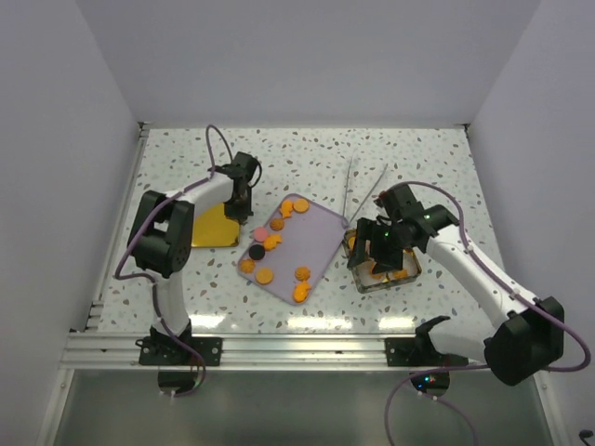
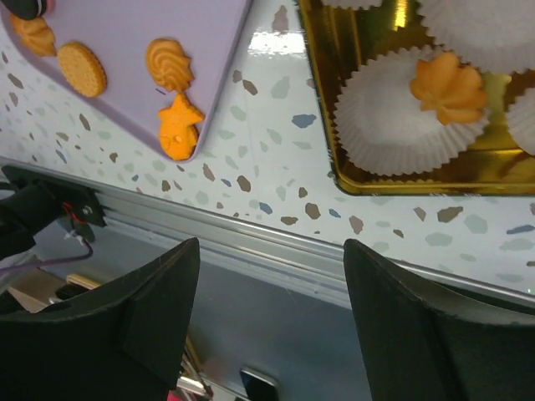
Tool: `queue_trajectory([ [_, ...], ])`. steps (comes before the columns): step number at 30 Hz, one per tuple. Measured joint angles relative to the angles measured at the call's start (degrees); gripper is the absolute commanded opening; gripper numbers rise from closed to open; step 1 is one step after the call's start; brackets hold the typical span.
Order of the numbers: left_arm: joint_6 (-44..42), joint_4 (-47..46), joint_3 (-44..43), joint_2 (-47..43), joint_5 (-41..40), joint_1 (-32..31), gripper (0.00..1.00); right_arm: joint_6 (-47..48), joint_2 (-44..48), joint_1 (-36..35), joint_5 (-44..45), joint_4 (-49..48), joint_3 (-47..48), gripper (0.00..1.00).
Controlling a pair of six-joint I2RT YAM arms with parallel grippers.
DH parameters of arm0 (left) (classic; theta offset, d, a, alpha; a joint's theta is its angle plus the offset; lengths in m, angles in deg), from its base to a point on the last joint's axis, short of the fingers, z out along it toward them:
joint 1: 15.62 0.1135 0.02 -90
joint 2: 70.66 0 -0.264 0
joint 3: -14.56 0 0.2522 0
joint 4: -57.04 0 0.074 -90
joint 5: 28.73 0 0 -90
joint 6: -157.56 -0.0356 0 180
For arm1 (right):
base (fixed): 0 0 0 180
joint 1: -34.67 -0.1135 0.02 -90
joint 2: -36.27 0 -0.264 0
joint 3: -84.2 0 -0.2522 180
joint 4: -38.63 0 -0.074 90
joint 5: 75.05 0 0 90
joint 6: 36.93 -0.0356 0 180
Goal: Pack the cookies
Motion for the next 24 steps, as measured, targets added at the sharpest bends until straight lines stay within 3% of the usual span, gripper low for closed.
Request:
queue_trajectory([
  [6, -0.2, 0.6, -0.1, -1.2, 0.4, 0.1, 0.0, -0.1, -6.9, -7.1, 2.5, -5.0, 0.0, 0.68],
  [14, 0.0, 3.7, -4.6, -11.2, 4.9, 1.3, 0.0, 0.5, -12.2, -7.4, 11.6, -6.7, 1.7, 0.65],
  [24, 1.0, 8.2, -11.0, -24.9, 9.1, 1.4, 0.0, 0.0, -19.4, -8.5, 11.9, -13.4, 1.9, 0.55],
])
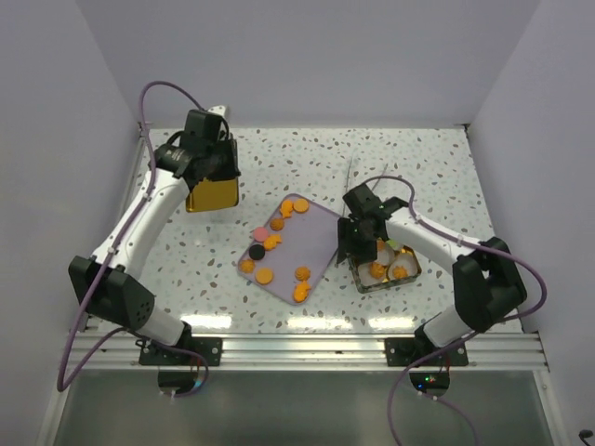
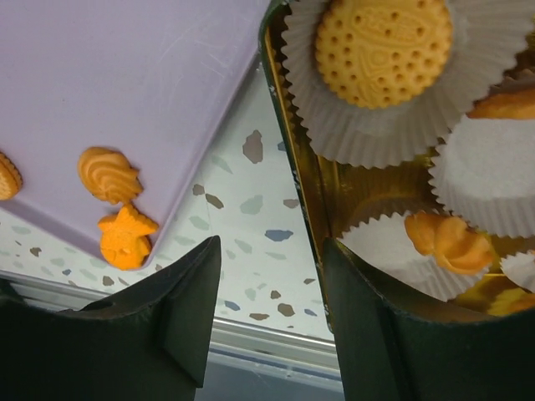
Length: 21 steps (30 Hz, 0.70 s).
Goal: Pack the cookies
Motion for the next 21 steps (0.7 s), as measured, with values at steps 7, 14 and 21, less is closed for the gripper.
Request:
queue_trajectory([
  [7, 0.3, 4.8, -5.2, -2.8, 1.5, 0.0, 0.0, -1.1, -6.2, -2.7, -0.3, -2.6, 0.9, 0.54],
  [14, 0.3, 8.6, -9.6, -4.5, 2.0, 0.0, 0.0, -3.8, -12.5, -8.4, -1.5, -2.8, 8.9, 0.54],
  [21, 0.3, 10.3, -10.3, -5.6, 2.4, 0.0, 0.0, -5.9, -20.5, -14.8, -3.6, -2.8, 18.8, 0.53],
])
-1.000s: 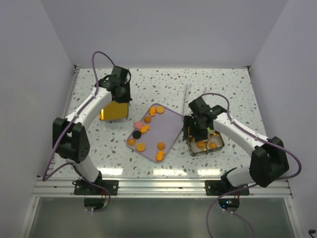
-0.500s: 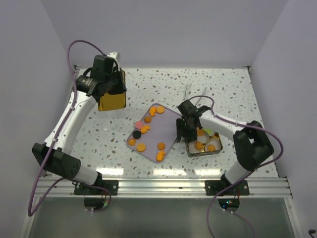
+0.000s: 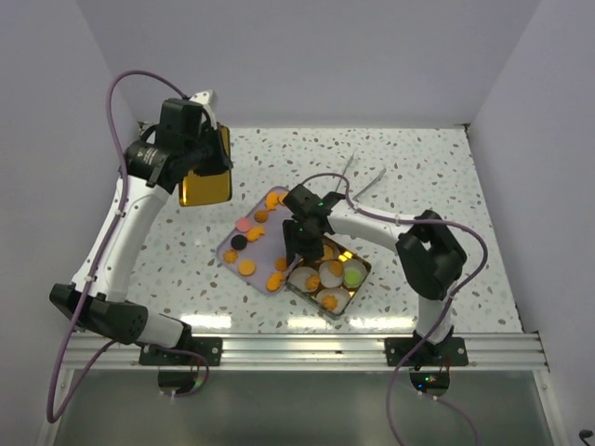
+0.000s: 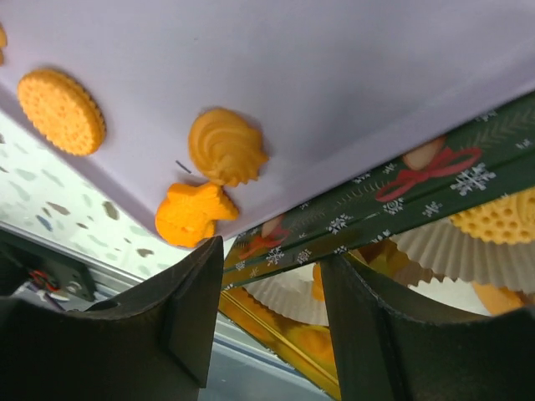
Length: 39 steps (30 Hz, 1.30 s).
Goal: Pack the cookies
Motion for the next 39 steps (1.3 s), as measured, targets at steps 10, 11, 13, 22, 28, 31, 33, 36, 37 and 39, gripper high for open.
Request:
queue_trajectory([
  [10, 0.0, 0.2, 0.1, -1.9, 0.7, 0.0, 0.0, -1.6, -10.7, -4.1, -2.8, 1.3, 14.7, 0.55],
  [11, 0.0, 0.1, 0.1, -2.0, 0.9, 0.0, 0.0, -1.4, -11.6, -4.2, -2.7, 2.1, 16.8, 0.56],
  [13, 0.0, 0.1, 0.1, -2.0, 1.9, 0.0, 0.0, -0.5, -12.2, -4.2, -2.2, 3.6, 19.5, 0.6],
  [22, 1.7, -4.8, 0.0, -5.8, 14.6, 0.1, 0.0, 3.4, 3.8, -2.8, 2.7, 14.2, 20.8, 0.79],
  [28, 9.9, -19.1, 4.8, -11.3, 31.8, 2.3, 0.0, 1.4, 30.5, 13.9, -6.7, 5.9, 6.2, 0.82],
  [31, 21.7, -35.6, 14.6, -15.3, 42.3, 4.2, 0.0, -1.0, 38.0, 23.3, -12.2, -0.2, 0.1, 0.82],
  [33, 30.3, -47.0, 20.3, -16.7, 47.5, 4.7, 0.0, -2.0, 39.1, 24.0, -16.0, -4.3, -1.5, 0.82],
  [36, 45.9, -66.4, 28.1, -16.9, 53.5, 4.8, 0.0, -5.5, 39.2, 23.8, -22.1, -13.3, -5.3, 0.82],
  [37, 50.8, -72.1, 30.2, -16.9, 54.7, 4.9, 0.0, -7.1, 39.2, 23.9, -23.6, -16.4, -7.0, 0.82],
  [39, 59.5, -83.0, 33.4, -16.9, 56.2, 5.0, 0.0, -10.3, 39.1, 24.2, -26.1, -22.0, -9.5, 0.82],
])
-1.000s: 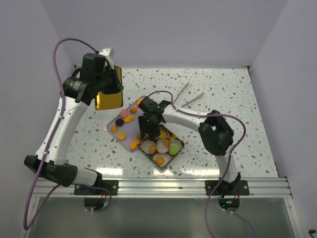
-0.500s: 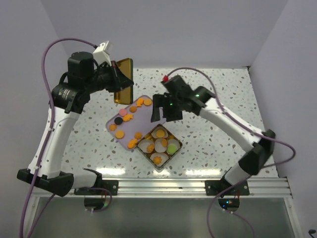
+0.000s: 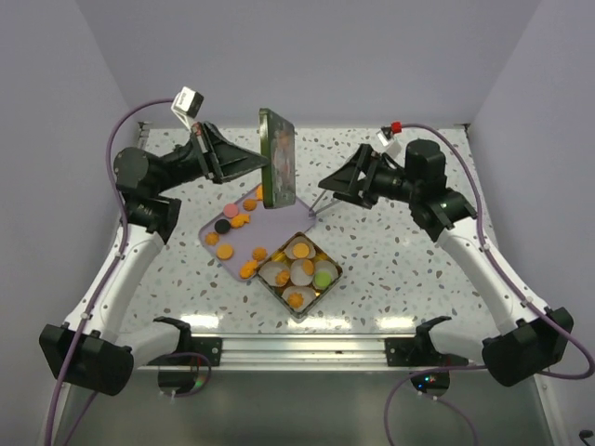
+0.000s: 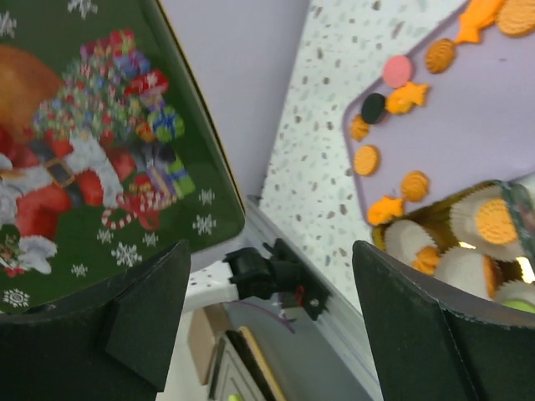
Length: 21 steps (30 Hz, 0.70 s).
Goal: Pack the cookies
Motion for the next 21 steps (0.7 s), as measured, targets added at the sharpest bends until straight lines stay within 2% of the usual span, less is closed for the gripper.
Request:
queue_trajectory([
  [4, 13.9, -17.2, 3.8, -0.5, 0.5, 0.0, 0.0, -6.1, -1.1, 0.3, -3.7, -10.6, -1.6, 0.82],
  [9, 23.0, -29.8, 6.6, -2.7, -1.3, 0.0, 0.0, -14.1, -2.8, 0.3, -7.6, -25.1, -1.8, 0.82],
  [15, 27.6, -37.9, 10.1, -4.8, -4.8, 0.0, 0.0, -22.2, -5.4, -0.2, -10.3, -38.4, -1.8, 0.81],
  [21, 29.0, -41.5, 13.4, -5.2, -7.4, 0.0, 0.0, -26.8, -9.0, -5.2, -10.9, -45.7, -1.8, 0.77],
])
